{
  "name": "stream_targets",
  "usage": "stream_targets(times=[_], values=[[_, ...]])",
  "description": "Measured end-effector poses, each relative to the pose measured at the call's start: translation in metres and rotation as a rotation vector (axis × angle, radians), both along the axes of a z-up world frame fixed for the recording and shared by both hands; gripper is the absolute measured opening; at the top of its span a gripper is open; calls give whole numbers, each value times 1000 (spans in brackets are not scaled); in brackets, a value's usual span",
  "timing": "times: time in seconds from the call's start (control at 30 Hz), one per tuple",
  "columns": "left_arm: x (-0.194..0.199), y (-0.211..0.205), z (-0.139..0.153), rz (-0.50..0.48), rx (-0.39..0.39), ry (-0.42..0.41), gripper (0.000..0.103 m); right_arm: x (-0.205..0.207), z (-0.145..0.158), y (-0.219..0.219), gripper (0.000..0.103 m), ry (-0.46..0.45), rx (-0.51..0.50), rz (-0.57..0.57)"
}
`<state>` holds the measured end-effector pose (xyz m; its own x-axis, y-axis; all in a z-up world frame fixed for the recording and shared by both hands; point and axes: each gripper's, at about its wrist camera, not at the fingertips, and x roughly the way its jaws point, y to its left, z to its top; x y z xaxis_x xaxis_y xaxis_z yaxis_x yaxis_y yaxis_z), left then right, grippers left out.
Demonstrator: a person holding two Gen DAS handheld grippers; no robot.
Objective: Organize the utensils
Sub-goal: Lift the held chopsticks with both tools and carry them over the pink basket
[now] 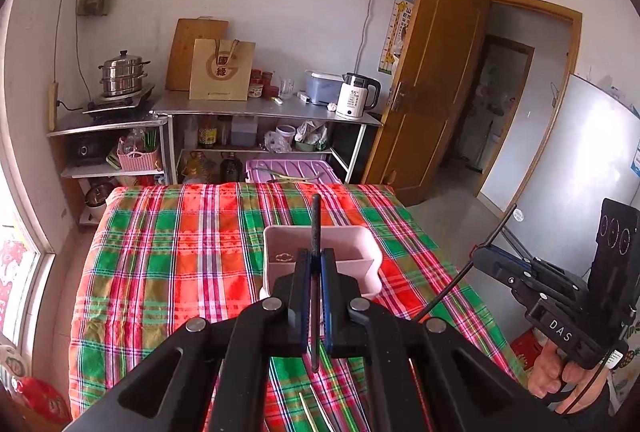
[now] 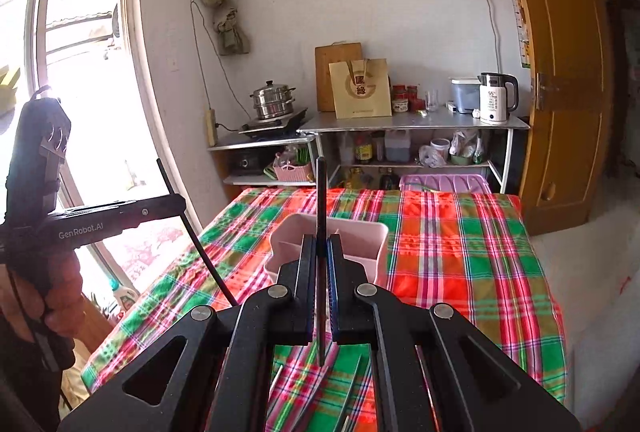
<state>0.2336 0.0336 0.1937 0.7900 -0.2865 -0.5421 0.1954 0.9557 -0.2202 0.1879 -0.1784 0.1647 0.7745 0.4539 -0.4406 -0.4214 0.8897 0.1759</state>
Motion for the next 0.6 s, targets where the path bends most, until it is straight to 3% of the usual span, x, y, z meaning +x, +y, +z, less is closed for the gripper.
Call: stream_targets(times=[0.3, 0.6], values=[[34, 15, 44, 32, -35, -77, 4, 33, 36, 12, 5, -73, 43, -11], [79, 24, 28, 42, -59, -56, 4, 68, 27, 34, 5, -56, 77, -9]])
